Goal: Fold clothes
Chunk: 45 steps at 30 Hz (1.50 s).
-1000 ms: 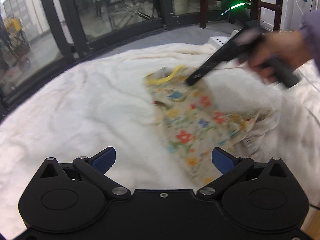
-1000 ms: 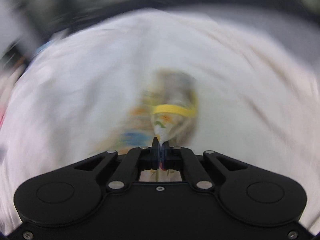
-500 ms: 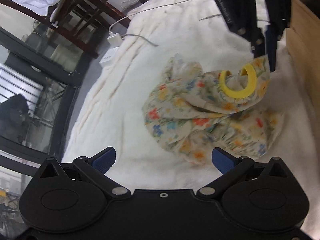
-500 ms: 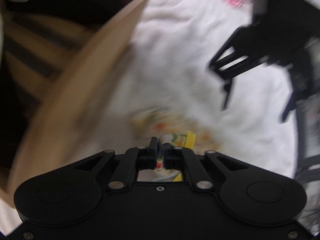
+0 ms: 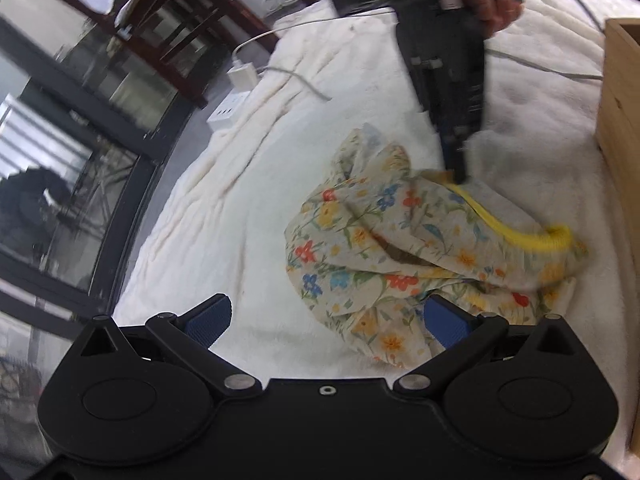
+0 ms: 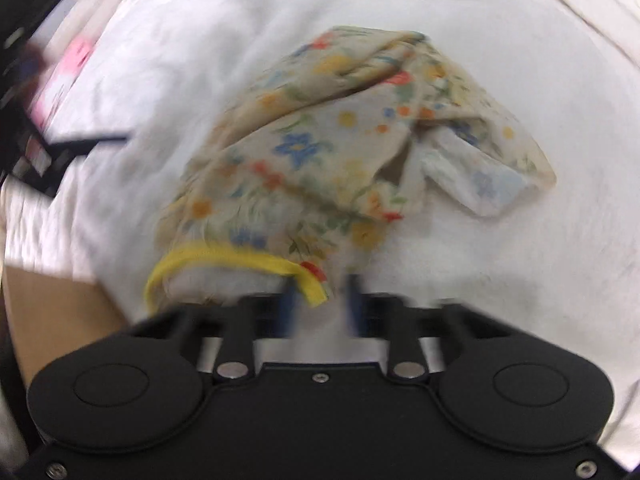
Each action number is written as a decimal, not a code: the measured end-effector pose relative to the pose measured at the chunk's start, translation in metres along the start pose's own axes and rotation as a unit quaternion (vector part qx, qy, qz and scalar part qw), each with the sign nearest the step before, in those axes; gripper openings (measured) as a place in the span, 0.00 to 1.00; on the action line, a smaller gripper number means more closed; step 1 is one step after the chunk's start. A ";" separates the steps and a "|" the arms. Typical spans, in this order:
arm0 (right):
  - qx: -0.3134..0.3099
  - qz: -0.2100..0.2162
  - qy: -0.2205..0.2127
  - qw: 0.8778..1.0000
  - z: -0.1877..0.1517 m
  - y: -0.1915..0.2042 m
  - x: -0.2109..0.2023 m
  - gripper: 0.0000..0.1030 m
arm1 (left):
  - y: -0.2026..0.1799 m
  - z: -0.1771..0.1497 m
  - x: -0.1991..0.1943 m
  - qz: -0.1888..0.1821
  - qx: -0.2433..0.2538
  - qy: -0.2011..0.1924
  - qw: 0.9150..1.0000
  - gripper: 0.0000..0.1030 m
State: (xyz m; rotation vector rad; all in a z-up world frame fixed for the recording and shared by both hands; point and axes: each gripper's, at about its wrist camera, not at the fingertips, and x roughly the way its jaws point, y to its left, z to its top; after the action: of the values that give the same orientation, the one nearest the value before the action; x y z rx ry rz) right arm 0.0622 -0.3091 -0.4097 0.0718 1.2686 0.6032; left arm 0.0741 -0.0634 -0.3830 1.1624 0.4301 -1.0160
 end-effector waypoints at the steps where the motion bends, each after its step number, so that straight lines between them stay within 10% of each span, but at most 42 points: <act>1: -0.021 -0.005 -0.020 1.000 0.005 0.007 -0.009 0.05 | 0.000 0.000 -0.002 0.000 -0.001 0.000 1.000 1.00; 3: -0.162 -0.047 -0.091 0.981 0.020 0.048 -0.044 0.05 | 0.001 -0.001 -0.005 -0.001 -0.002 0.011 1.000 1.00; 5: -0.350 -0.105 -0.168 0.915 0.024 0.103 -0.069 0.05 | -0.002 -0.002 -0.012 -0.008 0.011 0.050 0.999 1.00; 8: -0.497 -0.068 -0.190 0.844 0.020 0.158 -0.060 0.05 | -0.015 -0.012 -0.027 -0.031 0.034 0.094 0.994 1.00; 9: -0.564 -0.060 -0.188 0.802 0.007 0.178 -0.042 0.07 | -0.022 -0.016 -0.029 -0.032 0.043 0.106 0.993 1.00; 12: -0.662 -0.090 -0.151 0.728 -0.031 0.192 -0.002 0.41 | -0.043 -0.030 -0.031 -0.038 0.075 0.130 0.988 1.00; 14: -0.646 -0.086 -0.141 0.745 -0.040 0.182 -0.006 0.57 | -0.050 -0.033 -0.030 -0.041 0.089 0.135 0.986 1.00; 16: -0.595 -0.085 -0.136 0.787 -0.041 0.163 -0.023 0.69 | -0.055 -0.035 -0.026 -0.043 0.098 0.130 0.986 1.00; 24: -0.400 -0.084 -0.092 0.908 0.012 0.112 -0.005 0.71 | -0.059 -0.033 0.017 -0.084 0.114 0.092 0.986 1.00; 29: -0.275 -0.062 -0.054 0.958 0.047 0.083 0.029 0.59 | -0.055 -0.036 0.024 -0.076 0.079 0.085 0.990 1.00; 30: -0.271 -0.044 -0.051 0.960 0.047 0.083 0.035 0.15 | -0.054 -0.040 0.024 -0.070 0.069 0.088 0.991 1.00; 31: -0.283 -0.037 -0.059 0.956 0.045 0.089 0.032 0.05 | -0.056 -0.043 0.023 -0.066 0.069 0.090 0.991 1.00; 37: -0.447 -0.040 -0.088 0.890 -0.011 0.143 -0.004 0.05 | -0.077 -0.053 0.020 -0.056 0.101 0.087 0.990 1.00; 42: -0.485 -0.060 -0.078 0.869 -0.040 0.154 -0.016 0.05 | -0.076 -0.045 0.026 -0.063 0.092 0.076 0.991 1.00; 45: -0.454 -0.064 -0.079 0.885 -0.038 0.151 -0.017 0.05 | -0.064 -0.038 0.031 -0.064 0.029 0.071 0.995 1.00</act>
State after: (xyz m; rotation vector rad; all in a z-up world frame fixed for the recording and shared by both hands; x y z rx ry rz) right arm -0.0334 -0.1995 -0.3508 -0.7254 0.7260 1.0020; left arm 0.0450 -0.0452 -0.4557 1.2774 0.5967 -1.0662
